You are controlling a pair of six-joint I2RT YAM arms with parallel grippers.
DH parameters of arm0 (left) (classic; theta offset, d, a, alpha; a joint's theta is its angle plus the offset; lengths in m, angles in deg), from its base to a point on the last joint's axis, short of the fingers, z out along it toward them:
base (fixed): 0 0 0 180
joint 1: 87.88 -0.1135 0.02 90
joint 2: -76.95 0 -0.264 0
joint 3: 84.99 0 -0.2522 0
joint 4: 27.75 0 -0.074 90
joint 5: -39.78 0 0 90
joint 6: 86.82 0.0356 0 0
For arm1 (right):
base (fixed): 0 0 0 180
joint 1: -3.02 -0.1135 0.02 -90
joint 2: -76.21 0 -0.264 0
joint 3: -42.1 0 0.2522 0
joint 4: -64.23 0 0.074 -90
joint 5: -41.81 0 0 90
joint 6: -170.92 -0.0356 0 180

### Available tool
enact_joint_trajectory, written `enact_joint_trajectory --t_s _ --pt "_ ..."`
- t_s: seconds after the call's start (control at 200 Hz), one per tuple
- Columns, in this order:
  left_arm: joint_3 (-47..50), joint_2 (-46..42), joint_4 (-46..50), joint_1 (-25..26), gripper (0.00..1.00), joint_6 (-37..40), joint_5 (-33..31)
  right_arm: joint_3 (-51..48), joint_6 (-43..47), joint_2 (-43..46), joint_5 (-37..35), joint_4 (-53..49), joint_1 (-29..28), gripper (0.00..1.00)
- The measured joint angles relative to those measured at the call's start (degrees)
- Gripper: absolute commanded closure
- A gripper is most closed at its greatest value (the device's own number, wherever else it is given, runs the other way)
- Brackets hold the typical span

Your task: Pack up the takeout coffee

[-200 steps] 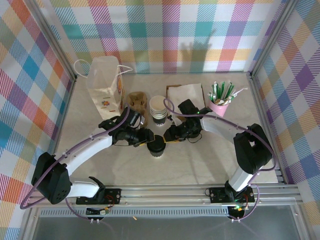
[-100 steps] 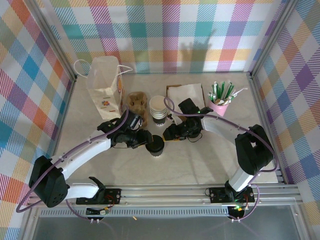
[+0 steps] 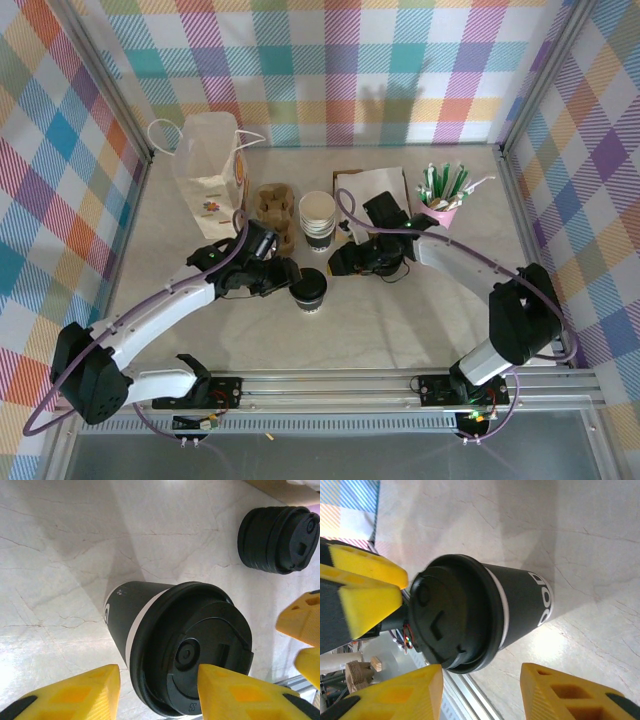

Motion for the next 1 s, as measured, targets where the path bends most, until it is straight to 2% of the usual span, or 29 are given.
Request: enact_joint_trajectory --t_s 0.225,0.475,1.0 --pt "0.0 -1.1 0.2 0.0 0.57 -0.5 -0.6 -2.3 -2.2 0.2 0.7 2.1 0.0 0.59" --pt "3.1 -2.8 0.1 0.0 0.65 -1.6 -0.2 -2.4 -3.4 -3.1 2.0 3.7 0.0 0.62" --pt "8.5 -6.4 -1.7 0.0 0.67 -4.7 0.7 -2.4 -3.7 -5.5 3.5 5.2 0.0 0.62"
